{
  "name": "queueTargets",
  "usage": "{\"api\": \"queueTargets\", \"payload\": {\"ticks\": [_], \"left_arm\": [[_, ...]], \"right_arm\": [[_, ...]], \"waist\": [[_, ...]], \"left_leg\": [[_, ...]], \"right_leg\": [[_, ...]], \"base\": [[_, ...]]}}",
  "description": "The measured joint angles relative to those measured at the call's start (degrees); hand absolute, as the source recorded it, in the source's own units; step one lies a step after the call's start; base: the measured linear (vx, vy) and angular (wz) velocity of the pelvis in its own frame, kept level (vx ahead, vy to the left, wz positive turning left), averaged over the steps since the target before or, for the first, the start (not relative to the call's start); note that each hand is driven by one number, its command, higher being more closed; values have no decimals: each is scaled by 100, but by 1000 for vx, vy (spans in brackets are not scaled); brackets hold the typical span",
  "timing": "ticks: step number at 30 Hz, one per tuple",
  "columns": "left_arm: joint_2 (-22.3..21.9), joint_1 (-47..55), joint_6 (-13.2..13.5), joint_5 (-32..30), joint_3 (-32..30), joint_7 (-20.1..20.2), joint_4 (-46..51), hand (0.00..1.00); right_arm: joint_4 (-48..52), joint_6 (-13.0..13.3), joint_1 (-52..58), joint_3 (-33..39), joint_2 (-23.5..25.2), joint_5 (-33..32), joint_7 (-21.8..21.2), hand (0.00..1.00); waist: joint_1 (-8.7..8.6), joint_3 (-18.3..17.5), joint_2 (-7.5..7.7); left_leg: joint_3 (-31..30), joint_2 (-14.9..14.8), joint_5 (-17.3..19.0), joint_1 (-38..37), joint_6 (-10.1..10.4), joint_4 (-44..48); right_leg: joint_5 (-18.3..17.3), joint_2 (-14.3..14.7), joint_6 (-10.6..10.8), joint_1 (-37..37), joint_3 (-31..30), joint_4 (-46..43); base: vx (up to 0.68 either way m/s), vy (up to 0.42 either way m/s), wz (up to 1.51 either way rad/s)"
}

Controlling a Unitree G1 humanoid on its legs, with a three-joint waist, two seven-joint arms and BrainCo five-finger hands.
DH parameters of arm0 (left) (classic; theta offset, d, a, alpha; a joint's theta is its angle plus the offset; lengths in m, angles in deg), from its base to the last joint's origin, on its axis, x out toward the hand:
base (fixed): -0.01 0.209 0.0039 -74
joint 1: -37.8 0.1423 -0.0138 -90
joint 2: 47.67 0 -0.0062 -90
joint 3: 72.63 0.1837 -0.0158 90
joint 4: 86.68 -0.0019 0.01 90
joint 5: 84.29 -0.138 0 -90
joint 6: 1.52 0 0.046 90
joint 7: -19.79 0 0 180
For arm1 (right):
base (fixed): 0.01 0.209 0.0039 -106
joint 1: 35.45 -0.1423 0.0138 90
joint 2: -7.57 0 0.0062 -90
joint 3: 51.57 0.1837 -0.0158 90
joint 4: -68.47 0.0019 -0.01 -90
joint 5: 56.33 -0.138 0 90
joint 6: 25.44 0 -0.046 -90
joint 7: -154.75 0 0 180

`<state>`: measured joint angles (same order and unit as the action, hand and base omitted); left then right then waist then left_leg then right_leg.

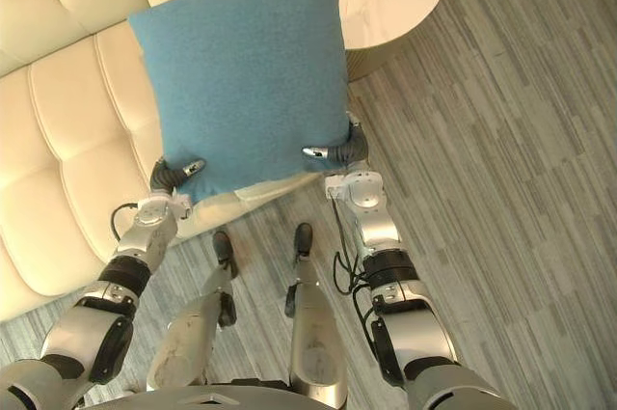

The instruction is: Pick up cushions and gather them together orderly.

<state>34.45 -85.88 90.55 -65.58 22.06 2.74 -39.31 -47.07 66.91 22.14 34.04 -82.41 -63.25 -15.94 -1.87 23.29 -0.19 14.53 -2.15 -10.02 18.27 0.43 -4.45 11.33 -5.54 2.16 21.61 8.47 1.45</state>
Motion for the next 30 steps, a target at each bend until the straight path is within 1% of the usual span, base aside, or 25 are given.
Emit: {"api": "queueTargets", "payload": {"ticks": [2,5,10,14,15,17,19,20,23,26,28,30], "left_arm": [[59,9,30,142,1,-36,273,100],[113,32,68,172,0,-55,514,100],[157,481,198,247,-2,-132,1321,100],[157,1160,216,236,-1,-120,2034,100],[121,1467,215,230,0,-99,2353,100],[81,1682,215,210,0,-91,2550,100],[-26,2152,213,151,-1,-10,2947,100],[-66,2408,213,131,2,41,3135,100],[-319,3227,181,41,4,139,3781,100],[-475,3828,168,-142,1,204,4121,100],[-594,4311,138,-156,7,276,4524,100],[-641,4613,131,-154,4,284,4747,100]], "right_arm": [[101,17,20,-14,1,-30,0,100],[314,42,108,-32,8,-66,0,100],[700,118,567,-123,123,-184,-10,100],[1188,119,1205,-120,294,-171,-54,100],[1396,118,1464,-115,362,-170,-56,100],[1533,116,1659,-107,422,-169,-58,100],[1843,115,2093,-97,503,-166,-87,100],[1986,114,2308,-78,557,-164,-125,100],[2278,117,2985,37,842,-163,-179,100],[2310,117,3480,22,1014,-162,-290,100],[2711,106,3969,-36,1102,-102,-324,100],[2885,98,4149,-158,1100,113,-329,100]], "waist": [[47,0,0],[95,0,0],[157,0,0],[172,-9,-5],[151,-15,-12],[134,-18,-15],[117,-50,-26],[117,-135,-31],[89,-480,-119],[129,-840,-210],[131,-978,-330],[152,-1090,-350]], "left_leg": [[1,-51,-20,0,29,0],[-1,-89,-34,-6,52,0],[-28,-142,-8,-258,120,-4],[-62,-165,56,-528,188,-5],[-103,-168,68,-587,199,-4],[-135,-172,94,-655,219,-4],[-183,-175,146,-845,261,-3],[-194,-176,165,-910,257,-4],[-312,-156,222,-1153,259,-6],[-378,-158,305,-1394,271,-6],[-518,-152,355,-1639,277,-6],[-546,-160,393,-1768,287,-6]], "right_leg": [[7,50,-25,0,0,2],[24,89,-49,-20,5,26],[25,146,-75,-346,38,169],[-54,180,-106,-648,67,198],[-86,180,-105,-730,105,200],[-114,180,-92,-813,136,208],[-189,186,-90,-1023,188,207],[-224,188,-84,-1100,199,207],[-342,186,-57,-1394,322,195],[-491,177,-42,-1633,378,116],[-671,152,-20,-1892,519,-12],[-773,145,-38,-1995,550,-104]], "base": [[10,-16,-1],[0,0,0],[45,-25,1],[70,-19,3],[66,-7,11],[59,1,11],[75,8,11],[92,9,11],[113,13,17],[92,14,12],[61,15,28],[33,9,18]]}}
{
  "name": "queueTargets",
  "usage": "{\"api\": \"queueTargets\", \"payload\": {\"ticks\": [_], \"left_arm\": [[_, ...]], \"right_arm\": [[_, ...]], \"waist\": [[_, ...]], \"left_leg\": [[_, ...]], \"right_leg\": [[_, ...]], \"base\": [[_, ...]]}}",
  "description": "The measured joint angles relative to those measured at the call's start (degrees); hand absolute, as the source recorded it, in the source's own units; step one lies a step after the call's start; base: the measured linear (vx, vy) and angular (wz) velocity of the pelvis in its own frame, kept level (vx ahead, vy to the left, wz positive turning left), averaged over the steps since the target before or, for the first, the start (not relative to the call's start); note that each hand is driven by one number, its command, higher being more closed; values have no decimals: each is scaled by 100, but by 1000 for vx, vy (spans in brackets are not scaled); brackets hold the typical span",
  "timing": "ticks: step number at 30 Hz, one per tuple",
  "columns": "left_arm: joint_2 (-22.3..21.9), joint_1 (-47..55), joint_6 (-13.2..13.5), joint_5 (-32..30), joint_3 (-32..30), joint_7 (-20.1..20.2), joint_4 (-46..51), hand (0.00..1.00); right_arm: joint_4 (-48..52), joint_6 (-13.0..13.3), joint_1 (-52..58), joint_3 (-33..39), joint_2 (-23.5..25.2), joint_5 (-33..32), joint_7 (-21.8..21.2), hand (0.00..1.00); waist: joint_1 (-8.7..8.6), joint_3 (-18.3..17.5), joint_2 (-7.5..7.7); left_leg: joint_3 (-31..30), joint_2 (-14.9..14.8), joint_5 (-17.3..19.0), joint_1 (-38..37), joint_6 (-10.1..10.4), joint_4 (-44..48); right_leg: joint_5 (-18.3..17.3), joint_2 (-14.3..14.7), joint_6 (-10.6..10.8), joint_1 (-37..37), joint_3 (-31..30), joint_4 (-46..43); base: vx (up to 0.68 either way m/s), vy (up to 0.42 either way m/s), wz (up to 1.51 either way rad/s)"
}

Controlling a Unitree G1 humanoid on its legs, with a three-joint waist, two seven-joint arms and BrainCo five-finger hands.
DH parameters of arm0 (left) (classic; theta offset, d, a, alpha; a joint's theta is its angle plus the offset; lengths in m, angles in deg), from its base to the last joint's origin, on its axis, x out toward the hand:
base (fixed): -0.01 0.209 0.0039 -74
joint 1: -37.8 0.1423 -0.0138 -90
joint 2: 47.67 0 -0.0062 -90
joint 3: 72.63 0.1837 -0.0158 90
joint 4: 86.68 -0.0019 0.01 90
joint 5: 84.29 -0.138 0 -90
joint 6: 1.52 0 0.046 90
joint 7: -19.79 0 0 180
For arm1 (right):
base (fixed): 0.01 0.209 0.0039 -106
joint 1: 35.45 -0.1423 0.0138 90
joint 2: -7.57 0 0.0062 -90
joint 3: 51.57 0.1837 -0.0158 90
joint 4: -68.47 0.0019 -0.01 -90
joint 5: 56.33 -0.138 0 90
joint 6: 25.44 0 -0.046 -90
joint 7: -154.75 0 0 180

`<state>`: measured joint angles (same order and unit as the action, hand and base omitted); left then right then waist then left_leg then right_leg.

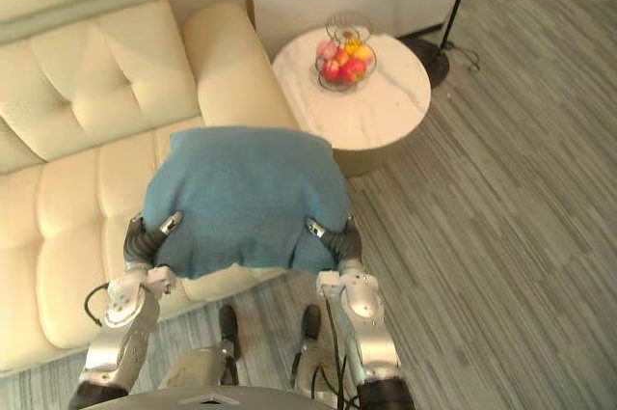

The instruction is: Pick up cushions and gather them together orderly.

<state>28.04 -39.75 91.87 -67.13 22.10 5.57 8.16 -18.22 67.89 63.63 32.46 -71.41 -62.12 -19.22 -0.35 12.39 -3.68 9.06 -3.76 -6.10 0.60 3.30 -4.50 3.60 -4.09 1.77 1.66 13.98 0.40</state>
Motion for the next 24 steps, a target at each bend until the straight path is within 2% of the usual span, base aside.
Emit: {"api": "queueTargets", "payload": {"ticks": [1,4,7,8,9,11,13,14,15,18,19,20,21,22,23,24], "left_arm": [[-7,226,-7,0,-4,0,119,100],[-12,471,-34,9,-15,-1,221,100],[-27,608,-48,74,-57,-4,373,100],[-35,640,-47,79,-105,-5,432,100],[-53,656,-47,80,-137,-7,482,100],[-68,634,-45,132,-145,-8,564,100],[-129,558,-45,245,-123,-8,554,100],[-165,537,-45,266,-121,-8,547,100],[-243,449,-45,294,-72,-8,503,100],[-301,226,-45,299,131,-10,297,100],[-295,22,-44,308,305,-6,114,100],[-279,-77,-45,315,348,-2,12,100],[-138,-179,-40,382,387,-6,-97,100],[-4,-219,-37,403,355,-7,-116,100],[15,-213,-37,403,328,-6,-146,100],[15,-209,-37,399,306,-6,-249,100]], "right_arm": [[80,-5,89,-71,2,176,-14,100],[111,-17,151,-131,5,425,-49,100],[470,-89,223,-227,-2,567,-42,100],[566,-87,201,-268,-7,569,-40,100],[612,-87,174,-288,-12,570,-38,100],[630,-87,83,-267,-17,573,-22,100],[626,-92,-94,-162,-32,624,50,100],[626,-94,-135,-135,-37,625,51,100],[624,-96,-167,-1,-50,642,58,100],[595,-97,-165,268,-196,645,94,100],[484,-95,-158,457,-249,739,209,100],[379,-110,-160,496,-192,743,246,100],[198,-136,-118,498,-46,798,283,100],[183,-136,-85,472,79,806,276,100],[163,-136,-78,444,130,804,273,100],[47,-136,-75,422,148,800,269,100]], "waist": [[18,-162,-9],[99,-339,-15],[164,-335,-15],[176,-345,-20],[208,-393,-35],[214,-445,-47],[193,-455,-1],[173,-457,0],[107,-463,-8],[-29,-550,-141],[-133,-637,-276],[-155,-622,-131],[-183,-694,129],[-142,-706,236],[-108,-695,243],[-27,-672,271]], "left_leg": [[-45,-2,10,-53,10,0],[-211,-7,82,-185,50,72],[-476,-6,315,138,48,744],[-593,-21,441,323,112,993],[-658,-51,539,505,65,1107],[-355,-188,713,775,-62,1133],[216,-362,841,1135,-281,1499],[283,-426,844,1188,-284,1600],[548,-731,883,1228,-206,1846],[1080,-1309,904,1132,14,1902],[1342,-1416,490,987,491,1779],[1315,-1226,545,975,382,1852],[1258,-946,791,1152,185,2199],[1199,-894,1206,1426,40,2798],[1229,-851,1427,1485,-42,3066],[1354,-714,1621,1421,-172,3181]], "right_leg": [[-22,-1,23,-70,40,-14],[-157,-14,2,-308,208,-80],[-341,-104,30,-348,469,-448],[-445,-165,16,-287,614,-640],[-510,-169,30,-177,725,-761],[-428,-216,3,-127,1062,-652],[-335,-556,-60,18,1460,-553],[-304,-630,-37,40,1519,-559],[-162,-825,106,13,1705,-553],[42,-1117,422,-67,2030,-531],[177,-1304,666,-252,2188,-485],[225,-1459,675,-309,2179,-459],[415,-1751,577,-351,2089,-404],[580,-1948,669,-314,2041,-567],[643,-2100,706,-206,1916,-829],[752,-2419,562,85,1680,-1400]], "base": [[36,-3,22],[7,-1,30],[-61,9,50],[-134,11,60],[-124,-4,75],[-82,1,79],[-78,119,82],[-50,218,89],[10,247,73],[51,403,85],[100,552,85],[105,587,92],[85,467,57],[78,574,37],[63,600,-3],[41,523,-28]]}}
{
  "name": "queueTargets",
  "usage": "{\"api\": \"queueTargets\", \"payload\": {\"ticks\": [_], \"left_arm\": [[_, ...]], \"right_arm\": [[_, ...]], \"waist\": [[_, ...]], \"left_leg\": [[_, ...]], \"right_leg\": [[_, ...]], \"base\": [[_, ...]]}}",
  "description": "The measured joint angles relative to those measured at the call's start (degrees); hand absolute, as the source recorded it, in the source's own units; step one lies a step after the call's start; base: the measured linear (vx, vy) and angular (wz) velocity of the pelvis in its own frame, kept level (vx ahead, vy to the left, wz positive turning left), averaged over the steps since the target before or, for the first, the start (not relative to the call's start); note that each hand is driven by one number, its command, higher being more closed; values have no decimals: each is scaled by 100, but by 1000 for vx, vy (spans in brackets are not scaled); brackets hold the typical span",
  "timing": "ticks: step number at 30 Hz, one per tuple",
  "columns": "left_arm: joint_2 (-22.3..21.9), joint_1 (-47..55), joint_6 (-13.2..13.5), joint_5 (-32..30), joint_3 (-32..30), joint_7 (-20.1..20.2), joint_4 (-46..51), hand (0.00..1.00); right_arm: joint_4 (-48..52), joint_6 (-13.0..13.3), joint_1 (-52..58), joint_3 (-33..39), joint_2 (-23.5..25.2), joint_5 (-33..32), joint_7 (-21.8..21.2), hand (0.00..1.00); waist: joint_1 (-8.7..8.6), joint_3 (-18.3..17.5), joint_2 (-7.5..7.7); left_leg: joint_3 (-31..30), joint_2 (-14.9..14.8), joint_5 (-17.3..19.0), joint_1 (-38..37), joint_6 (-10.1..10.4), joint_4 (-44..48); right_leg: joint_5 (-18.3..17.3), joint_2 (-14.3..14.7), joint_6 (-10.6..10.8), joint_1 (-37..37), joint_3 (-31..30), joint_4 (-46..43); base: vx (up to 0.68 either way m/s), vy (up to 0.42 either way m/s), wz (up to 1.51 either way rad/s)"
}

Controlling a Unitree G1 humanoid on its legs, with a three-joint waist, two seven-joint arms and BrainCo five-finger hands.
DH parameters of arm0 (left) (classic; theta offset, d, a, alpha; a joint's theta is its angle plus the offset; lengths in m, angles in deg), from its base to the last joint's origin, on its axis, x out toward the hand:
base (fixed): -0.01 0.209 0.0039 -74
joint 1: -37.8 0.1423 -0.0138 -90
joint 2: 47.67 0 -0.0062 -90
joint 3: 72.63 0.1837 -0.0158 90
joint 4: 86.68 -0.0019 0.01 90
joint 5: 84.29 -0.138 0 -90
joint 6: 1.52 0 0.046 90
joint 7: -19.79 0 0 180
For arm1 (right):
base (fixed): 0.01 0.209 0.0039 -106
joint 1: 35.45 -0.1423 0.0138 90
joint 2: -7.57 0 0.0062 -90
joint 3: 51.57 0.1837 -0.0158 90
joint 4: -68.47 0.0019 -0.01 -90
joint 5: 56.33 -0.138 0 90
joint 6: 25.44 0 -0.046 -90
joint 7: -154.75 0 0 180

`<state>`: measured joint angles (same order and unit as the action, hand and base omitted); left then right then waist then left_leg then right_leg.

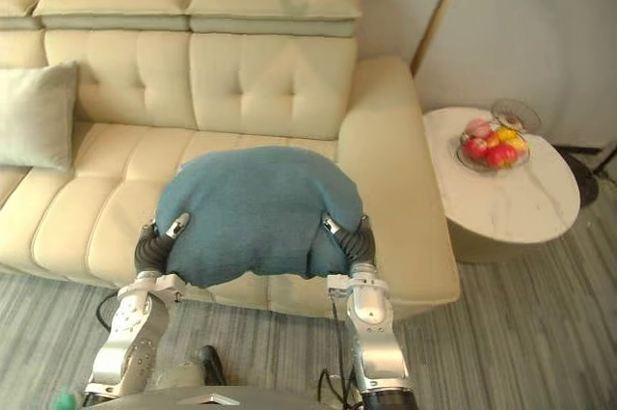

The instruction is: Pick up cushions and gather them together orderly.

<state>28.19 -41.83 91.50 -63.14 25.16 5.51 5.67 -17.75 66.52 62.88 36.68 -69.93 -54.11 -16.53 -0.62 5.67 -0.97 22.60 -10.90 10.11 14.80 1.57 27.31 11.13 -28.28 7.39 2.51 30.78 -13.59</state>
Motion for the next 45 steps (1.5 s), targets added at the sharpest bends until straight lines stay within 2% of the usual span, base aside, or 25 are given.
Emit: {"api": "queueTargets", "payload": {"ticks": [1,2,3,4,6,8,9,11,12,13,14,15,18,21,22,24,25,26,27,28,29,30,33,36,45], "left_arm": [[-21,32,-5,-6,0,2,-95,100],[-9,68,-5,-14,-35,4,-94,100],[-7,60,-5,-14,-61,4,-94,100],[3,56,-4,-10,-92,4,-95,100],[33,71,-9,-12,-91,11,-97,100],[23,71,-42,-18,-68,44,-99,100],[23,71,-66,-96,-69,81,-98,100],[29,69,-66,-158,-67,92,-96,100],[41,75,-67,-180,-53,99,-96,100],[35,73,-67,-220,-11,107,-96,100],[27,60,-66,-226,20,121,-97,100],[3,50,-66,-224,85,147,-96,100],[-75,122,-67,-217,90,156,-95,100],[-130,252,-35,-172,90,188,-44,100],[-126,247,-35,-126,101,188,-5,100],[-135,249,-34,-109,122,188,84,100],[-140,240,-32,-109,137,188,157,100],[-155,237,9,-111,138,188,201,100],[-161,236,29,-114,138,188,206,100],[-191,249,47,-119,140,187,210,100],[-150,235,49,-119,135,179,190,100],[-43,212,57,-119,137,178,222,100],[0,301,33,-118,141,177,217,100],[14,348,26,-127,140,178,212,100],[39,-59,14,-341,120,-77,-124,100]], "right_arm": [[-217,-3,-15,-5,-5,-23,-2,100],[-438,-12,-26,-12,27,-33,-20,100],[-506,-36,-17,-13,86,-40,-42,100],[-513,-106,33,-19,192,-78,-77,100],[-512,-106,62,-20,205,-217,-117,100],[-512,-106,49,-23,113,-296,-118,100],[-505,-106,39,-30,56,-347,-119,100],[-480,-105,39,-31,54,-429,-120,100],[-468,-105,43,-33,49,-471,-120,100],[-440,-103,56,-33,5,-502,-119,100],[-410,-103,56,-32,-52,-549,-119,100],[-276,-104,110,-31,-167,-672,-116,100],[155,-106,269,-48,-249,-706,-117,100],[845,-101,483,-181,-442,-731,-106,100],[999,-101,495,-180,-410,-731,-59,100],[1139,-96,495,-168,-403,-729,-36,100],[1195,-78,479,-159,-400,-729,7,100],[1204,-45,490,-158,-400,-729,22,100],[1203,-45,505,-158,-402,-729,23,100],[1201,-46,540,-157,-413,-728,26,100],[1085,-48,528,-160,-357,-727,26,100],[1054,-72,580,-147,-132,-726,26,100],[1052,-75,651,-160,25,-674,18,100],[955,-76,636,-209,18,-638,14,100],[136,-76,-111,-280,-154,-636,43,100]], "waist": [[46,32,-24],[-45,124,-107],[-93,166,-100],[-140,268,-38],[-230,294,63],[-313,343,85],[-332,343,57],[-382,338,51],[-457,333,47],[-531,304,44],[-576,303,-4],[-573,294,-145],[-530,295,-147],[-299,301,-266],[-275,299,-271],[-264,326,-219],[-198,316,-228],[-108,315,-231],[-88,285,-288],[-54,220,-450],[-24,184,-409],[-141,172,-169],[-164,162,76],[-139,160,77],[-172,156,82]], "left_leg": [[141,151,103,-176,-164,-64],[93,222,221,-287,-273,-117],[62,273,230,-348,-322,-195],[11,426,191,-522,-420,-430],[111,694,68,-739,-570,-921],[171,970,26,-965,-561,-1351],[220,1107,16,-1131,-546,-1655],[201,1239,-20,-1290,-487,-1895],[78,1314,-38,-1364,-454,-1920],[-67,1401,48,-1424,-455,-1902],[-162,1396,76,-1414,-463,-1817],[-296,1311,106,-1374,-387,-1612],[-297,1249,11,-1270,-238,-703],[-55,578,-223,-463,-95,1917],[-84,274,64,-160,-154,2269],[-248,87,361,-38,-176,1936],[-466,46,437,-40,-141,1326],[-952,89,324,-162,10,221],[-1248,93,133,-252,95,-306],[-1661,9,-630,-370,229,-1032],[-1756,25,-560,-438,590,-1085],[-1604,175,-601,-453,545,-1204],[-1227,354,-598,-583,488,-1358],[-883,359,-550,-627,399,-1411],[-343,316,-616,-533,337,-1600]], "right_leg": [[240,-305,-712,432,-350,-672],[-274,-107,-847,884,-1010,-1552],[-662,110,-676,1007,-1258,-1860],[-1446,756,-459,1196,-1712,-2262],[-2004,1577,-420,1346,-1630,-1977],[-2017,1948,-588,1405,-1210,-1314],[-1847,2250,-653,1495,-1116,-616],[-1478,2425,-692,1574,-1158,-88],[-1205,2465,-759,1556,-1318,69],[-912,2482,-985,1526,-1573,41],[-860,2482,-1107,1479,-1552,8],[-985,2438,-1091,1374,-1350,-80],[-1315,2186,-1174,1249,-1259,-652],[-1641,2239,-1006,491,-1230,-132],[-1631,2252,-984,296,-1342,22],[-1606,2243,-892,92,-1529,255],[-1602,2216,-850,55,-1711,305],[-1600,2211,-649,126,-1998,244],[-1626,2240,-569,170,-2128,180],[-1670,2351,-427,263,-2379,82],[-1670,2381,-323,347,-2612,66],[-1575,2229,-294,421,-2761,183],[-1388,2066,-213,486,-3162,431],[-1201,2080,-96,641,-3515,588],[-670,2179,-143,982,-4114,1125]], "base": [[37,541,-23],[23,396,-4],[43,447,23],[41,310,32],[78,222,35],[147,147,23],[184,139,10],[236,93,20],[400,62,56],[367,18,66],[567,-4,74],[349,-15,53],[380,-34,36],[350,39,-26],[338,148,-39],[215,141,-40],[149,210,-99],[157,311,-109],[128,312,-123],[144,353,-110],[151,319,-104],[135,279,-67],[40,180,-51],[-36,77,-60],[-54,0,-40]]}}
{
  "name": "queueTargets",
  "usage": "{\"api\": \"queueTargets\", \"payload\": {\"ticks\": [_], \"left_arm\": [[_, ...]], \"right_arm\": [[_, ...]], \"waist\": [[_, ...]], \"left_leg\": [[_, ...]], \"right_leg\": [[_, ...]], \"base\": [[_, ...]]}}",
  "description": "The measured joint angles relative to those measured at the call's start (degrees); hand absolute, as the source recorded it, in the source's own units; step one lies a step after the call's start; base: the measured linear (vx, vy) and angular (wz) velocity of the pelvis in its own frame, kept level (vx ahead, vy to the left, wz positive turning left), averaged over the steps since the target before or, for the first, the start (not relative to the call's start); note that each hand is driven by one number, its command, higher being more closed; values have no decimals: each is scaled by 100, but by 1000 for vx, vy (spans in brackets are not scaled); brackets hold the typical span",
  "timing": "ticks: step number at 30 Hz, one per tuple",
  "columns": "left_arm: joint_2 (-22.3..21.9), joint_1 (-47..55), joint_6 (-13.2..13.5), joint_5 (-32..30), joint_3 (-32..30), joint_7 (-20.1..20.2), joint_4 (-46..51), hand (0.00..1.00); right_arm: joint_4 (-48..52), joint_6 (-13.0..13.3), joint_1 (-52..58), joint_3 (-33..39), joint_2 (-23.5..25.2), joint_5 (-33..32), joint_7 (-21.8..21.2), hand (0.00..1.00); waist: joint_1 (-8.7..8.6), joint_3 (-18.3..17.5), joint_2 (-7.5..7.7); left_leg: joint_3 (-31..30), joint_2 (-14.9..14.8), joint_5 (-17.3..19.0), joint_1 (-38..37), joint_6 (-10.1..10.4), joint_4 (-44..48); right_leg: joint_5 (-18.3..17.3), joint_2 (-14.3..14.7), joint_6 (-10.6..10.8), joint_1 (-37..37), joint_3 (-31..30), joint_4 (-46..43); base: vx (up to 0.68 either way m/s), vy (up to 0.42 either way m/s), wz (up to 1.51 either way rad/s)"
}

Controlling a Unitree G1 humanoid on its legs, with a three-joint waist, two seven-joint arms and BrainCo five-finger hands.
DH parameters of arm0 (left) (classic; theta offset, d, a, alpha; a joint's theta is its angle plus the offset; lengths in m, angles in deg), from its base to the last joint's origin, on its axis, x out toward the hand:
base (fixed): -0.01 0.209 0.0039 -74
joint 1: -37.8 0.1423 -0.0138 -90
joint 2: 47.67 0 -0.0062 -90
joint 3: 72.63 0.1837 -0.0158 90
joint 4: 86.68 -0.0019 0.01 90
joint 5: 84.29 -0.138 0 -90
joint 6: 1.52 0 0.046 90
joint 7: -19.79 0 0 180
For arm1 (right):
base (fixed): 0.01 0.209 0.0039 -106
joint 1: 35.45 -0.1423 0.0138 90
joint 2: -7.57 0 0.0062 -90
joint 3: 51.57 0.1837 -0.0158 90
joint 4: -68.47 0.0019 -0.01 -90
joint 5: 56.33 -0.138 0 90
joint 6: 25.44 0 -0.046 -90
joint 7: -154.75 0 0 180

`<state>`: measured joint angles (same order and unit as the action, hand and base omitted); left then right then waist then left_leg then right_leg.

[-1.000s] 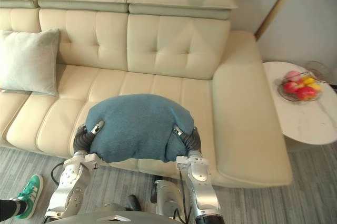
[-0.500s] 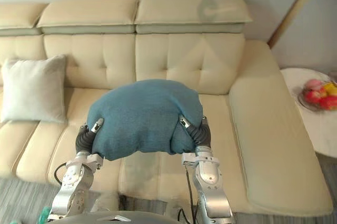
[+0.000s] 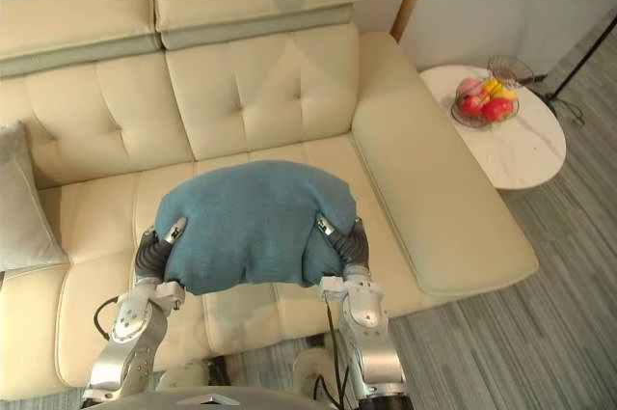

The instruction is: Pick up cushions and gather them together orderly.

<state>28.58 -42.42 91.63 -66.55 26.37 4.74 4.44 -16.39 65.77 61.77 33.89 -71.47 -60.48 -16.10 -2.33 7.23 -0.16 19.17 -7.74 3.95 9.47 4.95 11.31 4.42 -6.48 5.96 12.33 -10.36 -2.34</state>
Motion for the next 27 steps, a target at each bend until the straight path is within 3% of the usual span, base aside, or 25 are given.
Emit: {"api": "queueTargets", "payload": {"ticks": [4,9,14,17,25,26,27], "left_arm": [[208,-561,-4,-68,-8,-379,-267,100],[249,-1453,-2,-242,-250,-985,-334,100],[388,-2926,0,-370,-276,-1665,-431,100],[573,-4004,72,-553,-376,-1984,-441,100],[1116,-6256,424,-555,-427,-2101,-1083,100],[1135,-6497,424,-553,-427,-2096,-1283,0],[1136,-6592,424,-553,-426,-2091,-1373,0]], "right_arm": [[-418,0,-668,-290,-107,-2,212,100],[-453,3,-1683,-626,-129,14,699,100],[-438,3,-2880,-628,-126,629,1600,100],[-374,3,-3799,-582,-123,1023,2175,100],[-384,3,-5611,134,-415,1312,2639,100],[-385,3,-5782,198,-520,1324,2670,0],[-391,3,-5860,256,-546,1340,2673,0]], "waist": [[23,1,0],[99,13,-19],[139,90,-102],[180,188,-254],[291,479,-503],[272,519,-547],[277,551,-549]], "left_leg": [[-24,51,-249,-23,13,-335],[-44,89,-554,353,-6,-593],[-235,106,-930,801,7,-839],[-349,148,-1214,1071,59,-1164],[-455,140,-1701,1892,118,-1580],[-517,134,-1740,2065,117,-1580],[-522,131,-1752,2136,118,-1580]], "right_leg": [[222,-14,43,-11,14,216],[316,-9,40,499,69,109],[348,-11,32,1003,338,-121],[314,-12,-10,1430,457,-327],[353,-28,29,2497,573,-680],[351,-35,30,2645,637,-713],[350,-33,31,2726,642,-740]], "base": [[-32,-17,5],[-69,-34,7],[-70,-28,28],[-72,-23,22],[-74,-36,13],[-60,-32,21],[-47,-29,17]]}}
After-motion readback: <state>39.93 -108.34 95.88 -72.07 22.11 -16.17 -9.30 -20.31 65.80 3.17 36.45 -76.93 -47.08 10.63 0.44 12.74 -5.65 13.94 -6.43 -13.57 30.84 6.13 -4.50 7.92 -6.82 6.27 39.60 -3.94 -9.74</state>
